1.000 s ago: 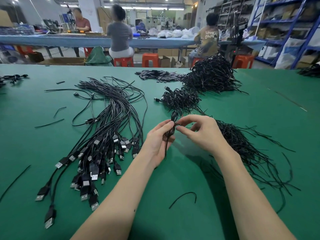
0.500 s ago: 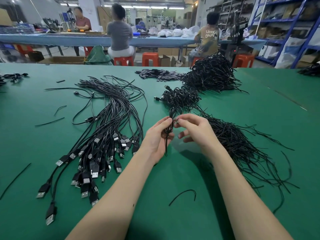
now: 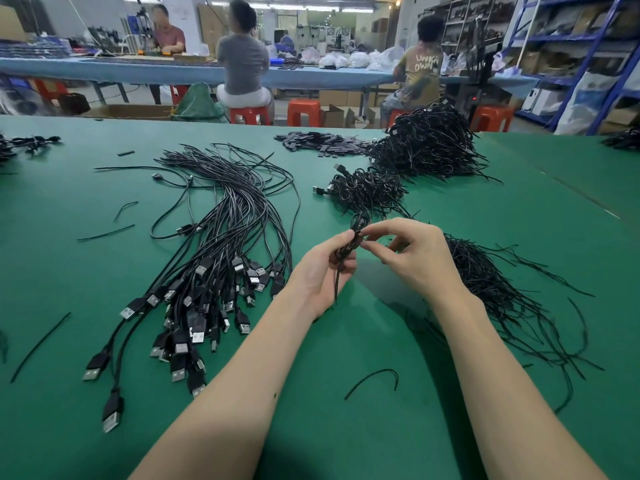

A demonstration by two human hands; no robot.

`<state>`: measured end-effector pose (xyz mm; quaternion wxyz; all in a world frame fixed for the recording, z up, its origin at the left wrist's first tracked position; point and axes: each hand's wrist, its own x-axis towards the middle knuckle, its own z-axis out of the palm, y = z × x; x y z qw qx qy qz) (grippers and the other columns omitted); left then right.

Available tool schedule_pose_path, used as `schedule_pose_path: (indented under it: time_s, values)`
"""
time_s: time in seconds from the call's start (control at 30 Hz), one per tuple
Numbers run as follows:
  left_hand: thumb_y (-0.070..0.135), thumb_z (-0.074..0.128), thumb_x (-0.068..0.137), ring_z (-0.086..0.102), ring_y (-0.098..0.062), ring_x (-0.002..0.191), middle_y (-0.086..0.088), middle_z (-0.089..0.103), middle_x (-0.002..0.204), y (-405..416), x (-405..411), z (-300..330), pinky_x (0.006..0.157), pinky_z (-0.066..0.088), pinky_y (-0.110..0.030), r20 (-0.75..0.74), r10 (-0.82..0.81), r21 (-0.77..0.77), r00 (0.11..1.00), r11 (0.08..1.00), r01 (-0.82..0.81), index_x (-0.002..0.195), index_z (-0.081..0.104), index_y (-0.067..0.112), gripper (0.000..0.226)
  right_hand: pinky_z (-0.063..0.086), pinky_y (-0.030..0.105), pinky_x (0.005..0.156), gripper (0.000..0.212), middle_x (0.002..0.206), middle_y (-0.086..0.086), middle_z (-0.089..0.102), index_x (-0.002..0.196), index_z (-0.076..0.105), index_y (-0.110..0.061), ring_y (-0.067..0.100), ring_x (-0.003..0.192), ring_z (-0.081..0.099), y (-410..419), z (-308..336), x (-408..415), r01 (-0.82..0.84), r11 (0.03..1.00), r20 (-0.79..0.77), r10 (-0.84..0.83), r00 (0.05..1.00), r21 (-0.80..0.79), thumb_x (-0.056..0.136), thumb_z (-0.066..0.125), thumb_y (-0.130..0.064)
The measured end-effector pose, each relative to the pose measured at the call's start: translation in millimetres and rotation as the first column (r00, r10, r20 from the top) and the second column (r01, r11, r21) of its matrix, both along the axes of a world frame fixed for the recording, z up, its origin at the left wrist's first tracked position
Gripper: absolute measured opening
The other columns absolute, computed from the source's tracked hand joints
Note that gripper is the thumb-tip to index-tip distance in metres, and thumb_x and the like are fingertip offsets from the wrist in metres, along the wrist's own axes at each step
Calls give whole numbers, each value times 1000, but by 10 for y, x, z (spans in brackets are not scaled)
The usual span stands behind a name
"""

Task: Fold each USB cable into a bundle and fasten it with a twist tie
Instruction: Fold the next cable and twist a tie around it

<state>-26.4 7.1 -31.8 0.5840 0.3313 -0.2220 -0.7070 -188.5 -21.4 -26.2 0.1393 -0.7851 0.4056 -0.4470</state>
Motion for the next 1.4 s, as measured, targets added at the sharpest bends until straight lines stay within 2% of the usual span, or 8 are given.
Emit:
schedule_pose_path:
  time_s: [0.27, 0.37, 0.53, 0.67, 0.8, 1.1, 1.27, 1.4]
  values:
    - [8, 62, 94, 58, -5, 61, 3, 68, 76, -29, -8, -52, 60, 41, -20, 87, 91, -79, 992, 993, -84, 104, 65, 16, 13, 40, 17, 46, 7, 68, -8, 72, 78, 80, -22, 10, 47, 57, 77, 62, 134, -65, 913, 357, -92, 930, 404, 82, 85, -25]
    - [7, 64, 92, 62, -5, 69, 5, 73, 84, -46, -17, -63, 66, 41, -23, 125, 166, -172, 978, 975, -143, 105, 67, 18, 17, 30, 12, 36, 8, 63, -1, 61, 73, 75, -10, 4, 43, 47, 114, 135, 277, -454, 527, 662, -317, 679, 718, 78, 80, -15]
    - [6, 66, 91, 64, -4, 70, 4, 74, 87, -67, -37, -75, 64, 47, -16, 133, 209, -245, 969, 954, -172, 100, 70, 19, 16, 32, 11, 30, 9, 60, -3, 53, 73, 68, -5, 1, 38, 43, 129, 131, 331, -895, 127, 754, -596, 276, 428, 77, 72, -13]
    - [5, 66, 90, 60, -6, 65, 1, 71, 83, -102, -11, -73, 55, 45, -18, 93, 210, -171, 973, 966, -192, 105, 69, 14, 18, 40, 14, 42, 7, 73, -4, 67, 87, 73, -17, 5, 46, 54, 128, 78, 336, -380, 619, 643, -277, 714, 688, 88, 77, -22]
    - [5, 66, 91, 55, -8, 56, -2, 68, 79, -118, 12, -75, 48, 43, -17, 26, 212, -78, 977, 975, -209, 105, 67, 11, 16, 49, 19, 58, 21, 87, -17, 71, 100, 69, -36, 5, 55, 61, 93, -52, 249, 111, 959, 245, -177, 953, 262, 83, 81, -34]
    - [6, 66, 91, 52, -8, 58, -1, 64, 74, -123, 24, -97, 48, 42, -17, 46, 169, -45, 985, 985, -167, 104, 67, 11, 14, 53, 28, 66, 7, 90, -16, 74, 95, 79, -28, 6, 62, 61, 64, -153, 265, 255, 954, 33, -253, 967, -155, 91, 74, -31]
    - [10, 66, 92, 57, -7, 62, 0, 70, 83, -113, 26, -81, 53, 43, -18, 114, 175, -111, 978, 980, -163, 110, 68, 13, 18, 42, 18, 47, 8, 71, -6, 73, 84, 80, -17, 6, 53, 60, 69, -30, 346, -185, 844, 569, -163, 806, 503, 91, 76, -19]
    - [14, 72, 89, 58, -9, 68, 1, 71, 83, -186, 11, -31, 60, 43, -22, 253, 287, -130, 924, 957, -261, 96, 70, 18, 8, 40, 17, 43, 7, 75, -4, 75, 89, 78, -18, 6, 49, 58, 75, -58, 451, -295, 741, 679, -282, 678, 603, 91, 76, -24]
